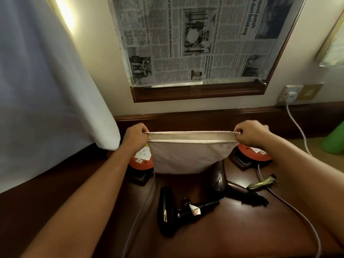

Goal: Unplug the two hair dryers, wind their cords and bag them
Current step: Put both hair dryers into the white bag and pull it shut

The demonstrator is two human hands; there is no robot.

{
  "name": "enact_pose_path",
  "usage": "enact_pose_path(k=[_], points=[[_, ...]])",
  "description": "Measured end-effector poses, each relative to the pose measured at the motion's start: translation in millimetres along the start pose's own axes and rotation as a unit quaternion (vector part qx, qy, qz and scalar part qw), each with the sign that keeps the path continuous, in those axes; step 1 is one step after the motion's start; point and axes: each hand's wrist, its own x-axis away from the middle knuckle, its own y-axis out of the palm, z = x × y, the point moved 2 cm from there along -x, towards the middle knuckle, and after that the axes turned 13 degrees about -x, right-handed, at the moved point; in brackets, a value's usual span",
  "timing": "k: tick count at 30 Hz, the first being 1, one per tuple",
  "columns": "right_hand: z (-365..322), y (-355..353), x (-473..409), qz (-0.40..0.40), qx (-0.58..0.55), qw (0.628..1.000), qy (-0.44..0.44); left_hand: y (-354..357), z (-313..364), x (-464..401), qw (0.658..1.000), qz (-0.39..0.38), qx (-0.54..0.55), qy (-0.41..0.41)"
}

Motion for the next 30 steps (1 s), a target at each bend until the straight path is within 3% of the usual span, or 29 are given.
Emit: enact_pose_path(k=[3, 5, 9, 12, 15, 19, 25, 30], points=[[2.6, 3.6, -3.3, -0.074, 0.16, 0.984, -0.035, -12.5, 3.5, -7.9, 0.996, 0.001, -0.082, 0.021], [8.1, 0.6, -8.3, -0.091, 0.161, 0.981, -0.052, -15.2, 10.0, -9.3, 0.994, 0.005, -0.105, 0.027], [22.2, -17.7, -24.4, -0.014, -0.009, 0.998, -0.06, -14.2, 28.0, -8.4, 0.998, -0.003, -0.055, 0.02], [30.2, -32.3, -34.0, 0.062, -0.132, 0.988, -0.054, -14.9, 47.3, -8.5, 0.997, -0.015, 0.079, -0.023], [32.2, -46.2, -43.4, 0.065, -0.275, 0.959, -0.02, -18.6, 64.2, -10.3, 0.978, -0.007, 0.2, -0.067], [40.2, -65.2, -56.7, 0.034, -0.416, 0.909, 0.013, -21.6, 73.3, -13.8, 0.973, -0.038, 0.22, -0.067], [56.0, -74.7, -74.1, -0.006, -0.305, 0.952, 0.02, -19.8, 83.4, -12.9, 0.987, 0.058, 0.113, -0.094], [57.0, -74.1, -73.5, 0.087, -0.284, 0.955, 0.012, -15.5, 90.0, -11.1, 0.992, 0.077, 0.039, -0.096]])
